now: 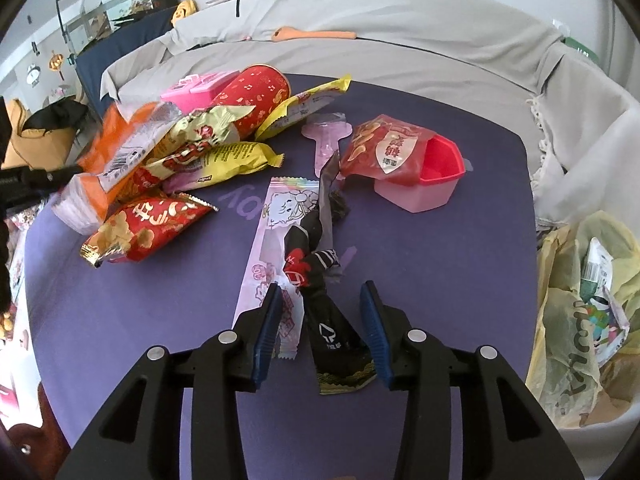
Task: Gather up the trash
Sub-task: 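Lift the orange bag with the left tool while the right tool grasps a red snack packet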
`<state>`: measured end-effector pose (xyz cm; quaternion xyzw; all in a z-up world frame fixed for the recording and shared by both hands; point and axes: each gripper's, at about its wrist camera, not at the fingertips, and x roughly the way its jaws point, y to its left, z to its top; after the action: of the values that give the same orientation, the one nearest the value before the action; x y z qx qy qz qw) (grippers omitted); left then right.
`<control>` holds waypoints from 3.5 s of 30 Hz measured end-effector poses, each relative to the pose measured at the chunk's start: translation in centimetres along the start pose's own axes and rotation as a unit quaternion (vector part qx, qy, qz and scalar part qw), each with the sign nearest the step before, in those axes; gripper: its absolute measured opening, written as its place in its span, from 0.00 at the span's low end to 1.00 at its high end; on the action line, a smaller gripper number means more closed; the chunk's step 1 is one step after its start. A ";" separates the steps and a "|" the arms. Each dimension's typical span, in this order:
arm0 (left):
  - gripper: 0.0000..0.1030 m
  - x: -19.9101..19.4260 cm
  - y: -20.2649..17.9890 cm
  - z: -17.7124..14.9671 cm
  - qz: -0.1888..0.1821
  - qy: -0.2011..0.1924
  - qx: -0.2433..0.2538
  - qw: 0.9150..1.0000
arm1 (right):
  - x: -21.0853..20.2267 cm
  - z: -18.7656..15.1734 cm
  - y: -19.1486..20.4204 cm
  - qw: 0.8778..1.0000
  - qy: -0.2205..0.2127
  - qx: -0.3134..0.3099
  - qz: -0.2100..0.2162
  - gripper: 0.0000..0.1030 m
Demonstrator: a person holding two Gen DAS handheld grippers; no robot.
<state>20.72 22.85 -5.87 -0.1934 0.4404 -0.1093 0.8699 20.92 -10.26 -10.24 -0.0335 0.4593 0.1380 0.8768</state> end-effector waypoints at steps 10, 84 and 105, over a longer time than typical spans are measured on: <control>0.28 -0.8 1.1 1.1 -0.014 -0.019 0.019 1.000 | 0.0 -0.1 -0.2 1.000 -0.002 0.005 0.010 0.40; 0.04 -4.7 4.0 1.5 0.047 -0.097 0.032 0.994 | 2.4 3.1 13.3 0.997 0.020 -0.008 0.070 0.53; 0.04 -4.9 9.1 0.0 0.042 -0.090 -0.009 0.995 | 1.3 4.5 17.3 0.992 -0.005 -0.069 0.102 0.16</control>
<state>18.02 32.84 -6.23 -0.1914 0.3693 -0.0511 0.9079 20.49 7.47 -7.55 -0.0463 0.4453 0.2581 0.8561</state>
